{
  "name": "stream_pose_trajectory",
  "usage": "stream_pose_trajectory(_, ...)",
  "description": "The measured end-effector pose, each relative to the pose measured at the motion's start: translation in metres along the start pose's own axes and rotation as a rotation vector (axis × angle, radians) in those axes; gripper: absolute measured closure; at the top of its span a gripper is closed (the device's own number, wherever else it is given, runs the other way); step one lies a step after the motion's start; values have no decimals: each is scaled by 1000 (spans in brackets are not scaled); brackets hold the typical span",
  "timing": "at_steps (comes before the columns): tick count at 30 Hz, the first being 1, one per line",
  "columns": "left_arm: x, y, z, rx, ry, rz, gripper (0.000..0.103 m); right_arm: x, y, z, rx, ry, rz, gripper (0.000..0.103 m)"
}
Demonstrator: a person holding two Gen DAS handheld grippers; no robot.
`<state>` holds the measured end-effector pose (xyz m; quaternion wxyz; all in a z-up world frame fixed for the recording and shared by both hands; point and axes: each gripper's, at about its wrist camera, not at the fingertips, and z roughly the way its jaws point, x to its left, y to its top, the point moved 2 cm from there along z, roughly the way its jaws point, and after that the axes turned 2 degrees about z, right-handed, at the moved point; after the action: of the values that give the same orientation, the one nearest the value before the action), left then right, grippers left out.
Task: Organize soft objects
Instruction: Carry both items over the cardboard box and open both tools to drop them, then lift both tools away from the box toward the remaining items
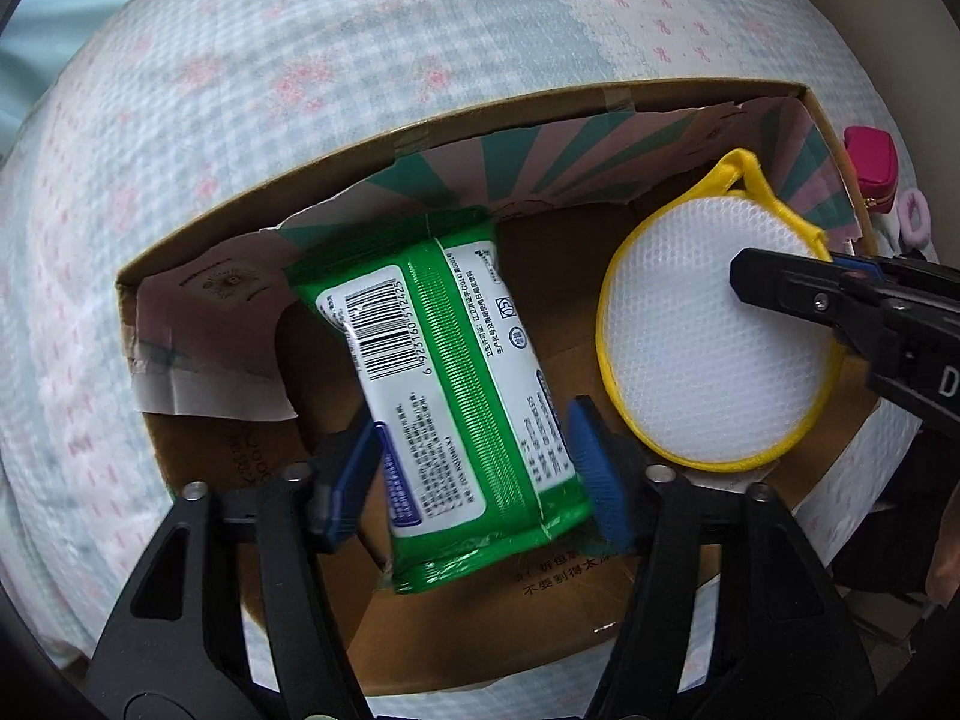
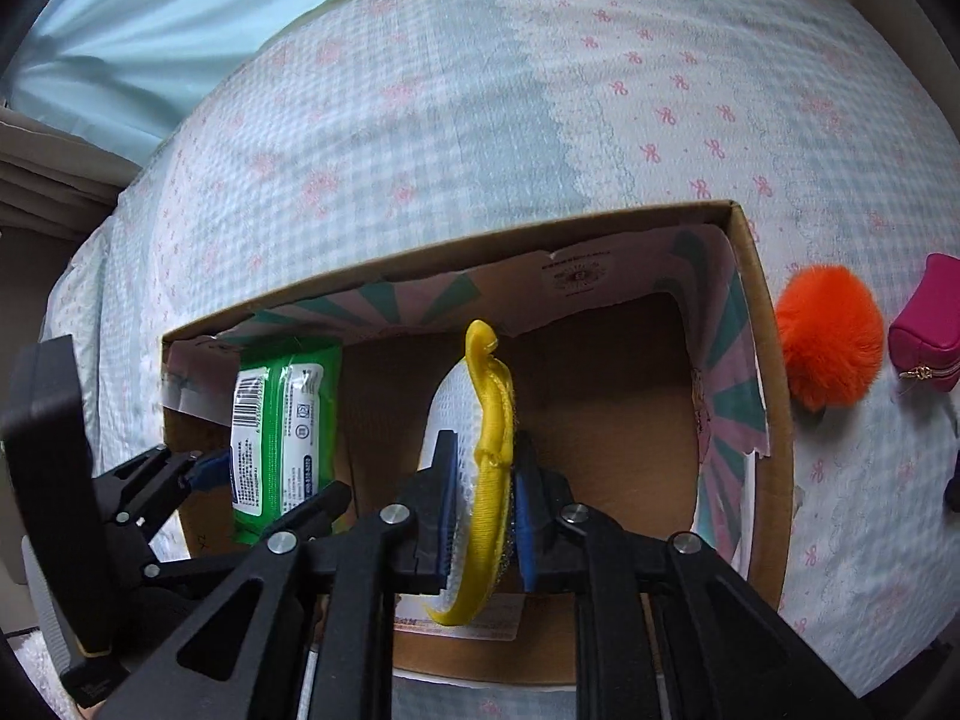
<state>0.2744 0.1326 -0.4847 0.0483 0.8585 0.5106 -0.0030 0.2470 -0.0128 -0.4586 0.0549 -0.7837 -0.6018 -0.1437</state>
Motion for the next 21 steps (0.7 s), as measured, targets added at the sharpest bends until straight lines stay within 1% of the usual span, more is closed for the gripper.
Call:
stream_pose_trajectory(2,-1,-1,-5,-13,-13,4,0,-4,-1,2,-6,-33,-4,52)
stream_pose_trajectory(3,-2,-1,-9,-30,-29,4,0,-6,-1,2,-9,-36,-8,6)
stream_pose_trajectory(4,-2,-2,-11,-28,-50,4,0,-7,-2,2,-11,-30,-14,0)
stream_pose_trajectory(7,-2,-5,-9,5,-82,-13,0,-11,-5,0,-16,-47,-44,0)
stream_pose_trajectory(9,-1,-9,-10,1,-96,-33,0,-11,-7,-2,-13,-46,-60,0)
stream_pose_trajectory(14,2,-18,-20,-18,-59,-50,0,-8,-16,-11,-14,-47,-82,0)
stream_pose_trajectory(18,3,-25,-34,-39,-37,-64,0,-5,-23,-26,-42,-48,-86,0)
stream_pose_trajectory(21,3,-33,-50,-66,-20,-76,0,-1,-28,-45,-72,-46,-101,0)
